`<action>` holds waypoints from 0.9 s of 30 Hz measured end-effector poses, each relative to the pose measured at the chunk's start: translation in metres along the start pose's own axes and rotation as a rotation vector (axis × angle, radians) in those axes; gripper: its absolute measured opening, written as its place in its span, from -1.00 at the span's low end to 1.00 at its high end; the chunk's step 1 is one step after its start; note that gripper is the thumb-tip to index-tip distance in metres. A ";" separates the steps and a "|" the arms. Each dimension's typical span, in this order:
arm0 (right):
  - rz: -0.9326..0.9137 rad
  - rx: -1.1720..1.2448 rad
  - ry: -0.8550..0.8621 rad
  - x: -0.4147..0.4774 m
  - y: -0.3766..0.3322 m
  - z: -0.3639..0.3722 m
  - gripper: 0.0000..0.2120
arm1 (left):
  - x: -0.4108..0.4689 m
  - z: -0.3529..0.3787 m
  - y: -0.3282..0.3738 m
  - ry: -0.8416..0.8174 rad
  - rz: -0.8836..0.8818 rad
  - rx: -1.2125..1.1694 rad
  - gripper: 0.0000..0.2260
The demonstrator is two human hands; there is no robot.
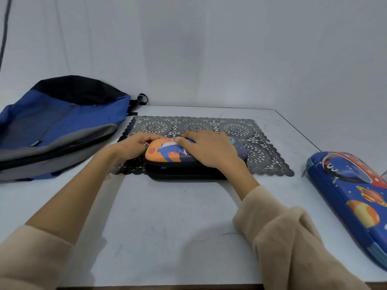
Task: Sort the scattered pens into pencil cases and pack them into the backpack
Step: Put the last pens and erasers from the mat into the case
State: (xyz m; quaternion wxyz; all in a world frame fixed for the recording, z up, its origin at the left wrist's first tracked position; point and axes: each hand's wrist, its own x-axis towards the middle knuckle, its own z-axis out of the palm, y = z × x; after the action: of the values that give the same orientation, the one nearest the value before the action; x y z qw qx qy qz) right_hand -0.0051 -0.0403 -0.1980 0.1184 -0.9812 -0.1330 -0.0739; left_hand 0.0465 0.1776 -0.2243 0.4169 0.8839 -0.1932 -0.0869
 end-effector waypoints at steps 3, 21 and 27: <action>0.002 0.002 0.002 -0.001 0.000 0.000 -0.57 | 0.003 -0.002 -0.002 -0.017 0.021 0.078 -0.57; 0.003 -0.008 -0.012 -0.003 -0.001 -0.002 -0.57 | 0.009 0.006 -0.017 0.137 0.093 0.059 -0.71; 0.007 0.022 -0.014 -0.005 -0.001 -0.003 -0.58 | 0.008 0.004 -0.021 0.165 0.113 0.104 -0.73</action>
State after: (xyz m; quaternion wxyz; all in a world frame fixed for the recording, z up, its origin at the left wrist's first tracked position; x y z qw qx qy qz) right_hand -0.0102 -0.0414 -0.1960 0.1286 -0.9808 -0.1312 -0.0652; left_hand 0.0580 0.1836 -0.2434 0.3890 0.8963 -0.2118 0.0202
